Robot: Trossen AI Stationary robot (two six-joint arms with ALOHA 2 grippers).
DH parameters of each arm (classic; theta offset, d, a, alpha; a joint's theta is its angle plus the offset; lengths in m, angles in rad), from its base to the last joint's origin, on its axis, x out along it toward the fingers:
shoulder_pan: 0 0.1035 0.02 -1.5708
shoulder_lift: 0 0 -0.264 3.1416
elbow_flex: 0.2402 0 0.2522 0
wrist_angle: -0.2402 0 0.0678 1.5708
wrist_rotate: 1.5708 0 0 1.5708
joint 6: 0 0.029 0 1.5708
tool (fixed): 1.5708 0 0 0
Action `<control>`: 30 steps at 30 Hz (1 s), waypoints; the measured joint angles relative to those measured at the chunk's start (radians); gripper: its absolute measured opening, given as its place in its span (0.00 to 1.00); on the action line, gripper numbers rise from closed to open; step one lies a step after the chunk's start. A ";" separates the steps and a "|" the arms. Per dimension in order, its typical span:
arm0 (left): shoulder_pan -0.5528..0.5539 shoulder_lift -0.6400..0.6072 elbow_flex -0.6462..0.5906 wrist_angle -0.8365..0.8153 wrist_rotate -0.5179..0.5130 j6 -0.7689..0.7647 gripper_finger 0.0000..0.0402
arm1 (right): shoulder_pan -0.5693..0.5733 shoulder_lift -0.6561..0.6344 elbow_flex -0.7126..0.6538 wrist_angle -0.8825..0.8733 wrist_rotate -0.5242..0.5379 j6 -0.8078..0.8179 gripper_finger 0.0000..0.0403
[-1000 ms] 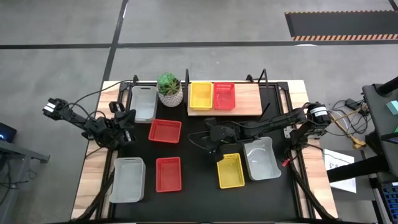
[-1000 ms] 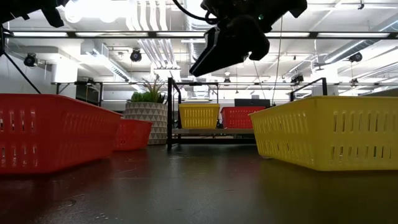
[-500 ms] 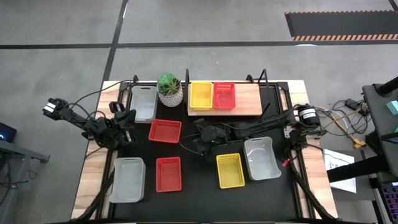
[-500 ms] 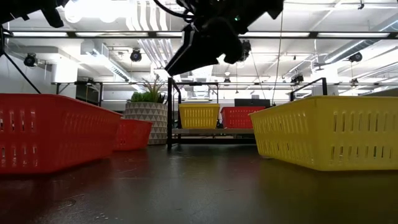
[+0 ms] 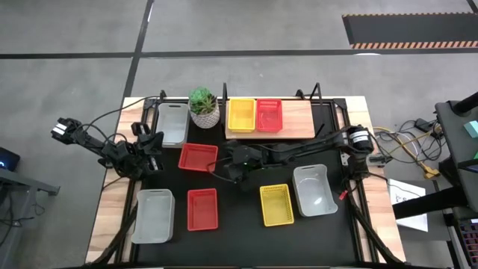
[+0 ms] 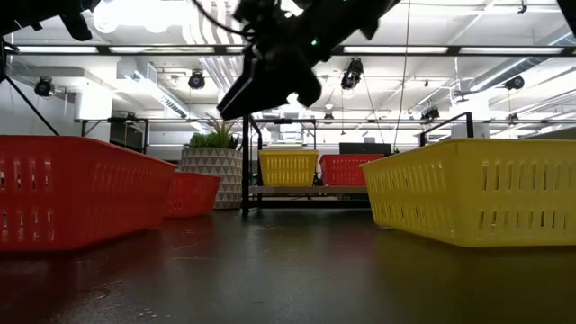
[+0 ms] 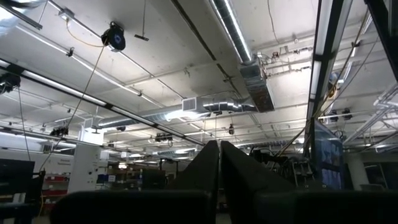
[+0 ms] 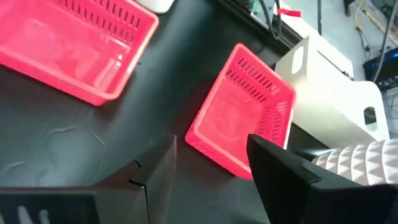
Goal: Stack baskets on shelf by color
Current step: Stack the top red bin on top of the red bin on the shelf
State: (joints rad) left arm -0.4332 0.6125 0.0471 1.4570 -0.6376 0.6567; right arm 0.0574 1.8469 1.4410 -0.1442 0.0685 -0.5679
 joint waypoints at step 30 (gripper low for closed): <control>0.000 -0.002 -0.004 0.000 0.000 -0.003 0.00 | -0.076 0.468 0.570 -0.345 -0.080 -0.204 0.40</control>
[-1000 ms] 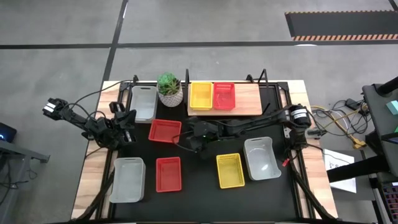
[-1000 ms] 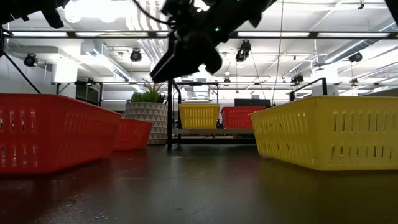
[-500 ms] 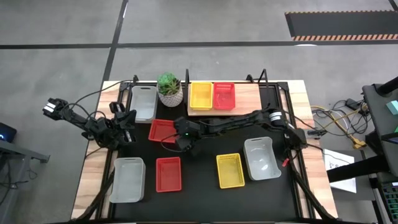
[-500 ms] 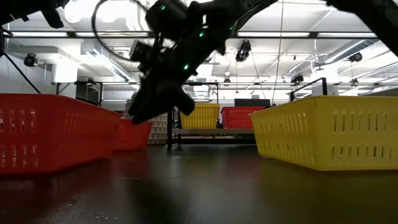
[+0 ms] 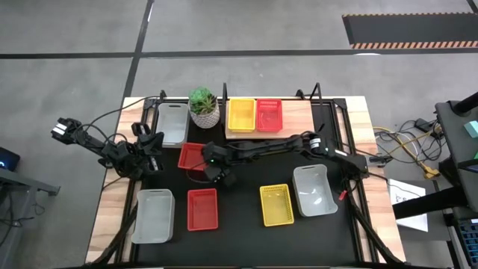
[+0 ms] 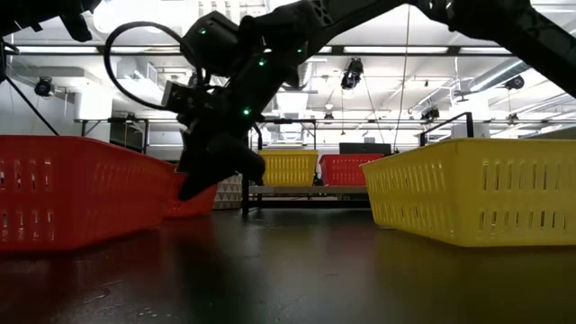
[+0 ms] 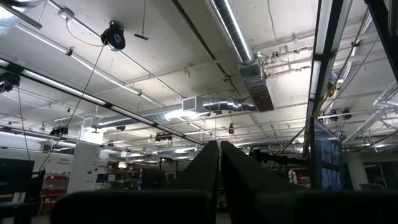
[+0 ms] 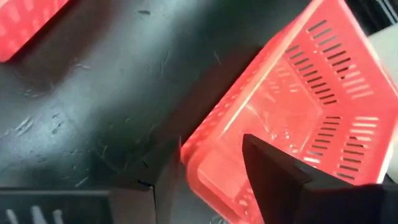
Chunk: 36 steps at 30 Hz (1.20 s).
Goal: Stack baskets on shelf by color
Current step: Stack the top red bin on top of the red bin on the shelf
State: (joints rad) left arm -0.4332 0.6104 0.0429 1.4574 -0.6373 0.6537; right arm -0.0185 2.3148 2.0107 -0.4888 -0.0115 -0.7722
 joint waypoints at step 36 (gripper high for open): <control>0.000 0.000 -0.001 0.001 0.000 -0.003 0.00 | 0.032 -0.060 0.009 -0.076 -0.015 0.153 0.09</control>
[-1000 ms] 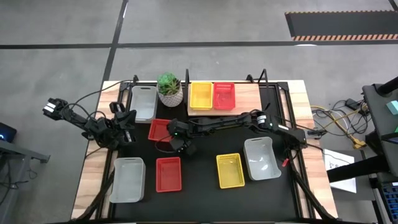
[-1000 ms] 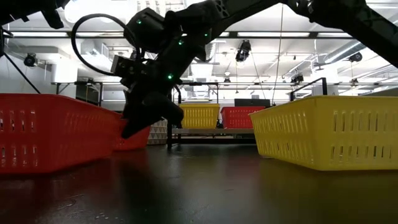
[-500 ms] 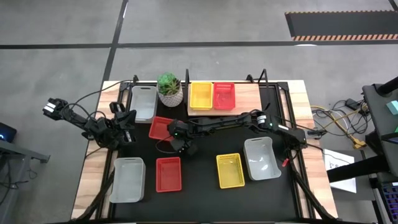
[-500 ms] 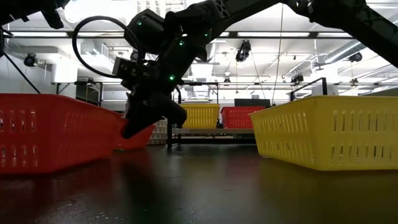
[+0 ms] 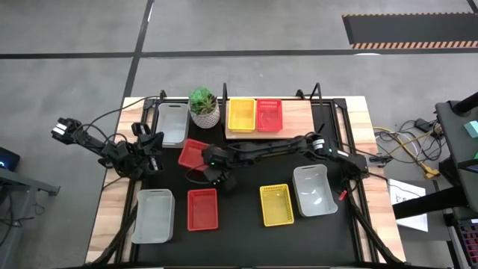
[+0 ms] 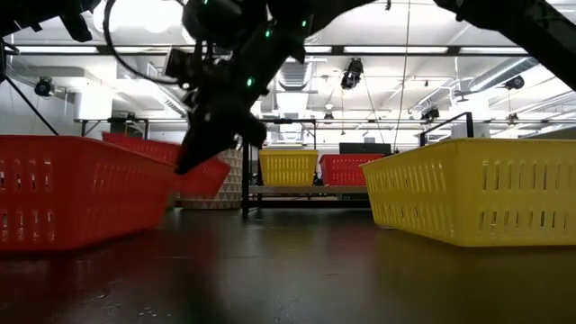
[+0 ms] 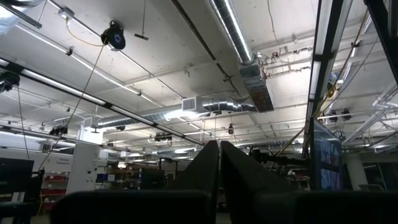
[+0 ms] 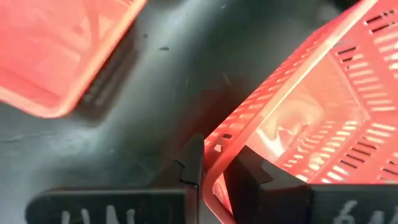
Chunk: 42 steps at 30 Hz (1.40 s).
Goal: Stack baskets on shelf by color
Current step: Stack the top red bin on top of the red bin on the shelf
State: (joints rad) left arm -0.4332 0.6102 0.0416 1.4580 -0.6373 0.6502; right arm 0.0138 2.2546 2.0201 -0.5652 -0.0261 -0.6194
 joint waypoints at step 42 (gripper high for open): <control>0.000 0.002 -0.003 -0.001 -0.077 0.042 0.00 | -0.253 -0.387 -0.009 -0.786 0.442 1.035 0.08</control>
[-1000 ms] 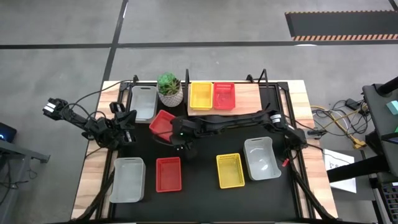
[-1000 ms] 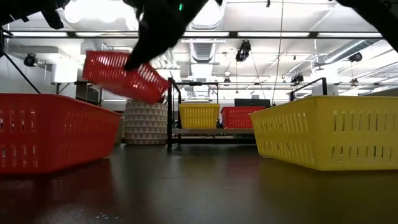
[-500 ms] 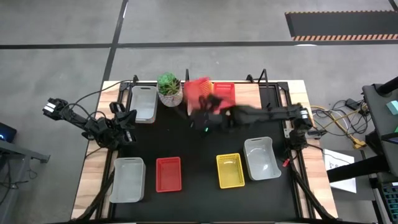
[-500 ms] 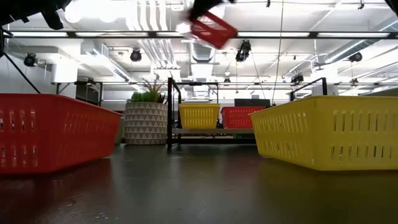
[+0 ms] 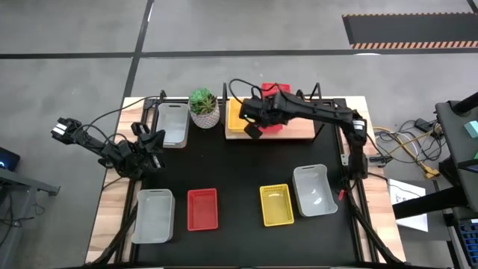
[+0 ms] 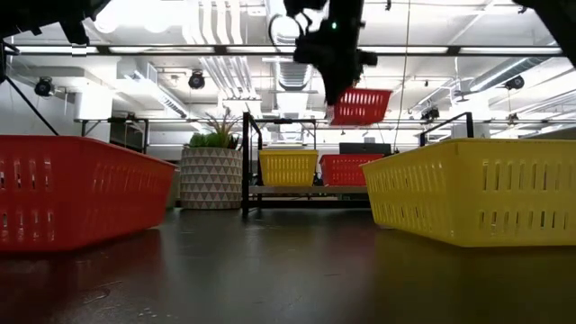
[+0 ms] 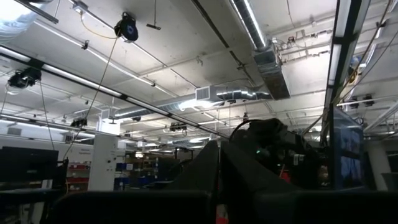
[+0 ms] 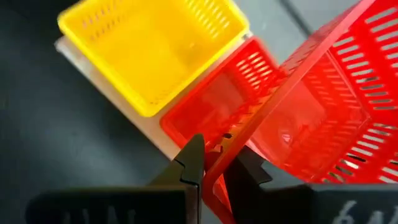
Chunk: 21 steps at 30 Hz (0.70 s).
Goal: Stack baskets on shelf by color
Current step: Stack the top red bin on top of the red bin on the shelf
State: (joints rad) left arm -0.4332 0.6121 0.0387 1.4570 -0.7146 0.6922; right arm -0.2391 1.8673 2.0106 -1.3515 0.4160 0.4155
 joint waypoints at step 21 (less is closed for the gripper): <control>0.000 0.001 -0.001 0.000 -0.001 0.004 0.00 | -0.078 0.117 -0.002 0.073 -0.179 -0.068 0.08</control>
State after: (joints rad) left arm -0.4331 0.6128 0.0380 1.4570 -0.7155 0.6964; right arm -0.3172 1.9840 2.0087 -1.2786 0.2373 0.3473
